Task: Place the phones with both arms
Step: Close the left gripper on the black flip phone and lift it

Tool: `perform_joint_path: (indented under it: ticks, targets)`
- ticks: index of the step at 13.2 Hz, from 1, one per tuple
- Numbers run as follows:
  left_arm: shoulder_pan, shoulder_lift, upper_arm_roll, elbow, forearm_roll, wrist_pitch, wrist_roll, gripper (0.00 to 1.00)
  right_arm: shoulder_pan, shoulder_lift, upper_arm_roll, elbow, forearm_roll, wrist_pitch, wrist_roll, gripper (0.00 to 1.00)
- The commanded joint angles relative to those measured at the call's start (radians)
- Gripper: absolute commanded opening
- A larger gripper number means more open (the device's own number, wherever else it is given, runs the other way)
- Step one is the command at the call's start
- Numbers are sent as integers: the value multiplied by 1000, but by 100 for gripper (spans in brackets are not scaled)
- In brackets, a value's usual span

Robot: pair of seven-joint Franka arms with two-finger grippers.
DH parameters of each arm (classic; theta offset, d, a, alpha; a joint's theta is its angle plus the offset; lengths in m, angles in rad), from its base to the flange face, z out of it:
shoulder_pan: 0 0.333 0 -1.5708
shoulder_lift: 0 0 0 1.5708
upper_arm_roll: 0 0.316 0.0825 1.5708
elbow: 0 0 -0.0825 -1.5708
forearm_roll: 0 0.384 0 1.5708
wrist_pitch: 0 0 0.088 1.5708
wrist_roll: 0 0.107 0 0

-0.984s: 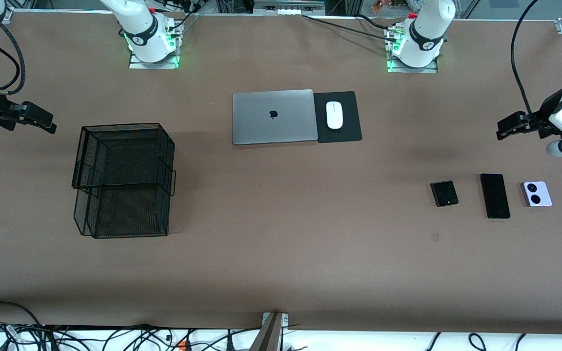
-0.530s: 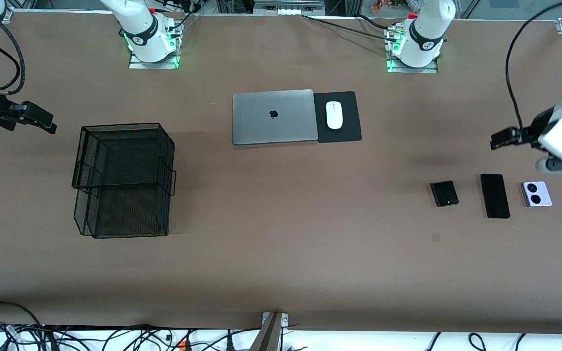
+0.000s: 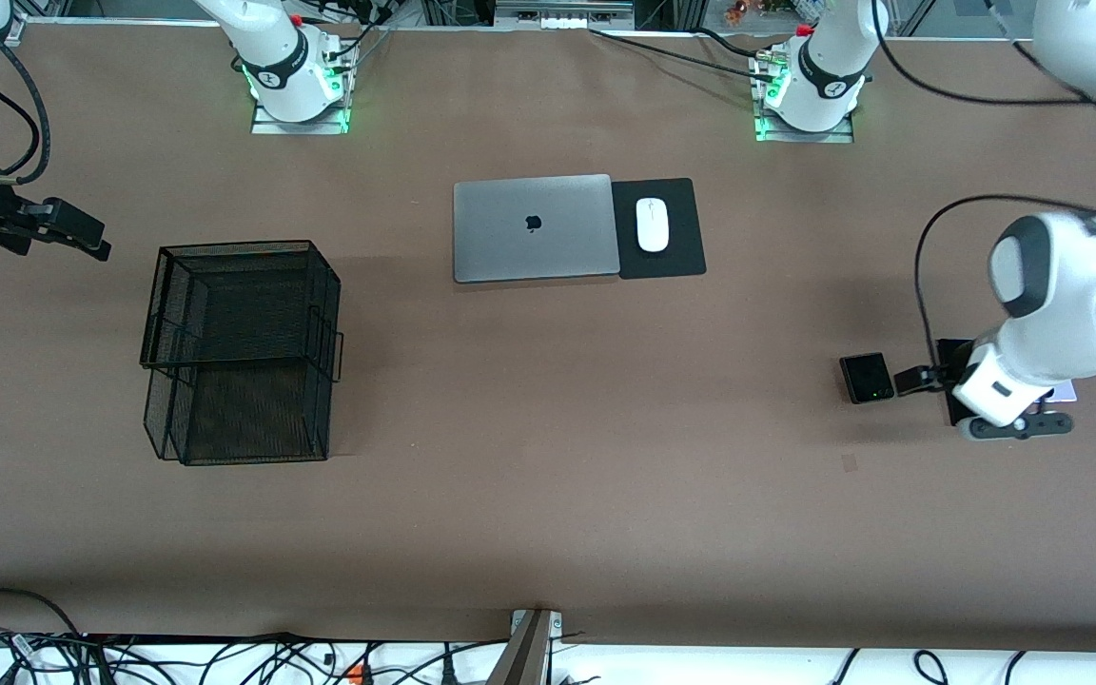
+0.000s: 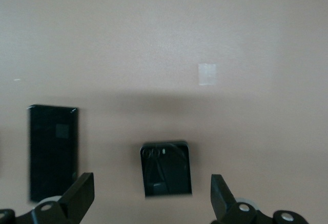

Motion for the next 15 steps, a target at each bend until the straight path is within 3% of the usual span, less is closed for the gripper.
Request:
perform_joint_path:
  ticks: [1,5,15]
  targets:
    - [15,9,-5,-124,12,158,-5,100,-12,-4,11,12,4,-8,6,100]
    - [12,43,-18,-191,-4,201,-140,100,-12,-4,11,12,4,-8,6,100]
    - [7,91,-21,-251,12,305,-139,100,-12,-3,11,12,4,-10,6,100]
